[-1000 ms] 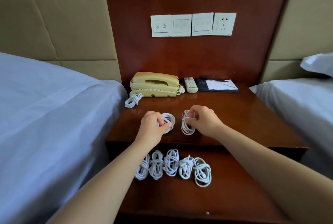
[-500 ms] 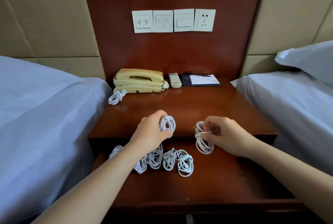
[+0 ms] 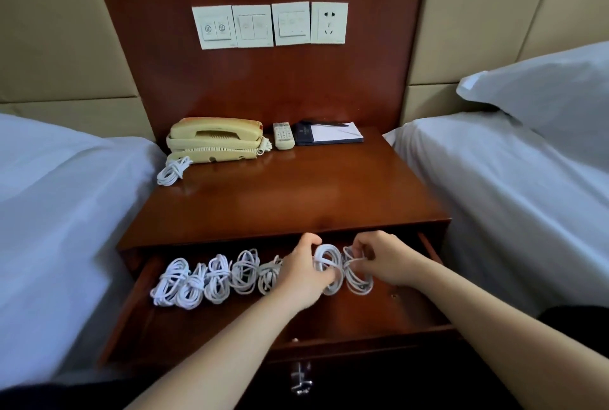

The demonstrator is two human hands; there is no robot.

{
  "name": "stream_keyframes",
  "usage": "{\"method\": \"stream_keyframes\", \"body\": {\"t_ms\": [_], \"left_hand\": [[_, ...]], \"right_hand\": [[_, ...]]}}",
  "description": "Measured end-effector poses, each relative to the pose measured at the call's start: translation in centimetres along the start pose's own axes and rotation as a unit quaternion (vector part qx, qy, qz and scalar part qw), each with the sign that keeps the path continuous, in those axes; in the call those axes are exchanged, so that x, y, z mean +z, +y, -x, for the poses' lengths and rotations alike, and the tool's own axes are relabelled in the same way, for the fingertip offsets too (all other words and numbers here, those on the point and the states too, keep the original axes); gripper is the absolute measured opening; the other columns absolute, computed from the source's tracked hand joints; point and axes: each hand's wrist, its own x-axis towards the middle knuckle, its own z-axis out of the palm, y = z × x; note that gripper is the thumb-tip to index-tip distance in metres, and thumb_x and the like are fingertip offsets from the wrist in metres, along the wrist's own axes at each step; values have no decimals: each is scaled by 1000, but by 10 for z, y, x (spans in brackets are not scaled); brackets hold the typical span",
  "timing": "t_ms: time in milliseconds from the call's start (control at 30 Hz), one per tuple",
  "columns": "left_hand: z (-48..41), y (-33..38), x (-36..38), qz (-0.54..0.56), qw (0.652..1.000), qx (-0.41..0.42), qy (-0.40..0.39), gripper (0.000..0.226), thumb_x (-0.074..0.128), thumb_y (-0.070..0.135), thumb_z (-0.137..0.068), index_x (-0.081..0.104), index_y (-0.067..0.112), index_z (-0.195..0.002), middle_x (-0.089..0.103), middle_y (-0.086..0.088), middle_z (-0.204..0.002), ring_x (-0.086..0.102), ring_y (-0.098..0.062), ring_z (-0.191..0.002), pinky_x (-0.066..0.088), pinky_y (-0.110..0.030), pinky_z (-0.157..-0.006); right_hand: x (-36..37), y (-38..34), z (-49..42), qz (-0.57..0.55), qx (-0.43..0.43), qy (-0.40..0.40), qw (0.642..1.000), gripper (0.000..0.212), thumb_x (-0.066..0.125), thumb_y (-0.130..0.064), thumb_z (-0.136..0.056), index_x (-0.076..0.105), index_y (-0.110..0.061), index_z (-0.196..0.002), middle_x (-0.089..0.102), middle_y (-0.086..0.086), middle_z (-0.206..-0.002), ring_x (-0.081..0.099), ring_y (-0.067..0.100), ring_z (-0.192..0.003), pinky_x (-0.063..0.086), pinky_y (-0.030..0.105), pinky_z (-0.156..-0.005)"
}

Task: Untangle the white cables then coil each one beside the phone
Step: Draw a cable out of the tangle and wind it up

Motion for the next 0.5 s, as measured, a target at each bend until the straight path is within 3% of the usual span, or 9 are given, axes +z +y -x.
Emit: {"method": "stream_keyframes", "body": {"t_ms": [67, 167, 300, 400, 500], "left_hand": [[-2, 0, 10, -15, 1000, 19, 10, 31, 64, 19, -86, 50, 22, -114, 57, 4, -98, 52, -14, -81, 43, -26, -68], [-4, -5, 14, -41, 999, 23, 19, 29, 62, 18, -88, 49, 21, -113, 59, -1, -95, 51, -14, -73, 40, -27, -59], [-2, -6, 13, -63, 998, 16, 3, 45, 60, 21, -90, 39, 24, -129, 55, -2, -91, 50, -15, -62, 34, -25, -51], [-3, -5, 12, -87, 996, 21, -15, 56, 58, 23, -91, 34, 23, -142, 57, -9, -117, 59, -26, -99, 40, -25, -68], [-4, -3, 12, -122, 991, 8, -45, 73, 61, 24, -90, 19, 20, -150, 33, -9, -148, 38, -25, -132, 36, -29, -99]], "right_hand": [[4, 4, -3, -1, 16, -3, 1000, 17, 70, -24, -80, 54, -20, -77, 53, -9, -68, 53, 12, -66, 42, 27, -62], [14, 8, -6, -28, 29, -7, 999, 18, 69, -24, -81, 53, -17, -80, 51, -7, -68, 47, 7, -60, 37, 22, -54], [25, 10, -11, -41, 27, 6, 999, 20, 67, -22, -82, 49, -21, -75, 49, -8, -67, 44, 6, -60, 34, 20, -53], [27, 11, -14, -40, 21, 7, 999, 19, 66, -22, -83, 49, -22, -75, 50, -8, -67, 46, 8, -62, 36, 21, -54], [26, 10, -15, -27, 12, -3, 1000, 13, 64, -20, -84, 52, -20, -83, 51, -8, -70, 50, 11, -66, 39, 24, -58]]}}
